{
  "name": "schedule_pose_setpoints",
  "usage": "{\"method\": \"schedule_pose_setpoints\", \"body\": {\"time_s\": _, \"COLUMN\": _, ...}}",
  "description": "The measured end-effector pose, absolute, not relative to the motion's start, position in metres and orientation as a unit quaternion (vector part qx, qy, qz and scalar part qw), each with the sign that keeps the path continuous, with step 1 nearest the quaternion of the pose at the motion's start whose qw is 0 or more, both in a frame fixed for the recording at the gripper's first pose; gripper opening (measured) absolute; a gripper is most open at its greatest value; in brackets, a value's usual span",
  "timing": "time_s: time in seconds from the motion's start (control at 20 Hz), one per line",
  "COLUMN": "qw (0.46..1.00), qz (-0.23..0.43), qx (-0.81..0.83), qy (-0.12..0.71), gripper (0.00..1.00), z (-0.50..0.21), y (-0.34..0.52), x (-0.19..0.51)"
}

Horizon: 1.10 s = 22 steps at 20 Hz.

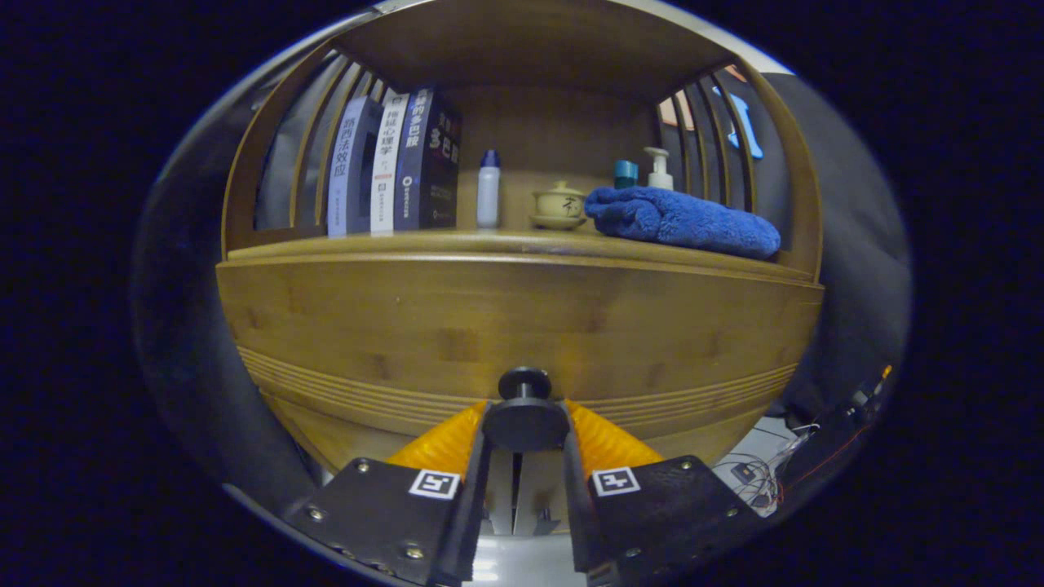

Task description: Pull open the drawer, take out the items inside it, and place them on the countertop above the cabinet.

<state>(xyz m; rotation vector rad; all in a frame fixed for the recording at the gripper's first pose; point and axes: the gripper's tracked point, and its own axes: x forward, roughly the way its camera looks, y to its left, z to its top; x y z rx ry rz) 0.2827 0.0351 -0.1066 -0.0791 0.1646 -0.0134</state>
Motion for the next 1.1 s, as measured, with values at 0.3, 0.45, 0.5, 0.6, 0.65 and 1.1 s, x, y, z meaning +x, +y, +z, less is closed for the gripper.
{"method": "schedule_pose_setpoints", "body": {"time_s": 0.3, "qw": 0.984, "qz": 0.039, "qx": -0.072, "qy": 0.156, "gripper": 0.2, "z": -0.15, "y": 0.039, "x": 0.274}}
{"method": "schedule_pose_setpoints", "body": {"time_s": 0.45, "qw": 0.994, "qz": 0.02, "qx": -0.039, "qy": 0.104, "gripper": 0.13, "z": -0.136, "y": 0.04, "x": 0.276}}
{"method": "schedule_pose_setpoints", "body": {"time_s": 0.5, "qw": 0.995, "qz": 0.019, "qx": -0.026, "qy": 0.095, "gripper": 0.13, "z": -0.129, "y": 0.039, "x": 0.273}}
{"method": "schedule_pose_setpoints", "body": {"time_s": 0.6, "qw": 0.996, "qz": -0.007, "qx": -0.023, "qy": 0.086, "gripper": 0.35, "z": -0.121, "y": 0.026, "x": 0.27}}
{"method": "schedule_pose_setpoints", "body": {"time_s": 0.65, "qw": 0.996, "qz": -0.006, "qx": -0.02, "qy": 0.083, "gripper": 0.57, "z": -0.117, "y": 0.024, "x": 0.271}}
{"method": "schedule_pose_setpoints", "body": {"time_s": 1.1, "qw": 0.998, "qz": -0.008, "qx": -0.008, "qy": 0.069, "gripper": 0.43, "z": -0.103, "y": 0.032, "x": 0.278}}
